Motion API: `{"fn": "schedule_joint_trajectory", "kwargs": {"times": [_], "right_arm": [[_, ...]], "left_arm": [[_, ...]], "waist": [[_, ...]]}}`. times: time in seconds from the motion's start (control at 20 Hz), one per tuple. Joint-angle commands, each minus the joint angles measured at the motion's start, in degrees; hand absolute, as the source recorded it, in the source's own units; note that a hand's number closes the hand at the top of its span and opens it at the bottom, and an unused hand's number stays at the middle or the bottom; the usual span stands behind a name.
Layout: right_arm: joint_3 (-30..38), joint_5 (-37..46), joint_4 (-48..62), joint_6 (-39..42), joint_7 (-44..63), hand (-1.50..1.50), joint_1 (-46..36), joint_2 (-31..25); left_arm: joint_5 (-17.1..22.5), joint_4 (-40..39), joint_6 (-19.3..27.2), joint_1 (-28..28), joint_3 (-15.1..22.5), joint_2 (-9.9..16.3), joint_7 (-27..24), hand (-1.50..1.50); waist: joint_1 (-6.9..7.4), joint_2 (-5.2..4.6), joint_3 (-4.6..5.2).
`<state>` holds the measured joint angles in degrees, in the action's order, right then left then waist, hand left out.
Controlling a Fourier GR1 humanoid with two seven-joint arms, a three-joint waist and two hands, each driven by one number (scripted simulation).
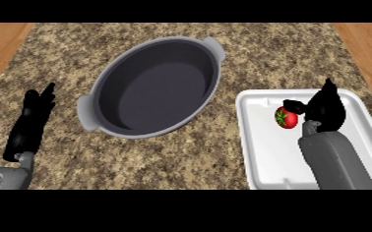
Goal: Pick the tomato from the tray and place it in the pot
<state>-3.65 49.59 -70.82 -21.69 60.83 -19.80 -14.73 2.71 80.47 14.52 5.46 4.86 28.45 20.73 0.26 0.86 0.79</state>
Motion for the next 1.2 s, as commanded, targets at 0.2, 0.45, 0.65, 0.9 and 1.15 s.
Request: {"fn": "schedule_joint_trajectory", "kwargs": {"times": [0.2,0.45,0.65,0.9,1.15], "right_arm": [[-1.1,2.0,-8.7,21.2,24.2,-1.5,-8.4,3.8],[2.1,5.6,-10.5,22.6,24.4,-1.5,-5.6,7.2],[2.8,9.5,-12.0,22.2,24.4,-1.5,-2.0,11.5],[5.8,9.7,-14.8,26.9,22.4,-1.5,-0.3,11.5],[9.4,12.5,-11.2,26.4,20.2,-1.5,-4.4,12.4]], "left_arm": [[-0.5,0.8,0.8,-1.1,-0.2,-0.9,-0.2,0.0],[-0.7,1.3,0.9,-0.7,-0.8,-1.0,0.5,0.0],[0.2,2.5,-0.6,-3.0,-2.0,0.1,-0.3,0.0],[0.1,1.7,-1.5,-1.4,-2.7,0.2,0.7,0.0],[-0.5,0.0,-2.8,-1.2,-3.3,0.0,-1.7,0.0]], "waist": [[-0.9,-0.02,-0.52],[-0.95,-0.37,-0.64],[-0.5,-0.4,-0.68],[-0.78,-0.63,-0.72],[-0.15,-0.91,-0.73]]}}
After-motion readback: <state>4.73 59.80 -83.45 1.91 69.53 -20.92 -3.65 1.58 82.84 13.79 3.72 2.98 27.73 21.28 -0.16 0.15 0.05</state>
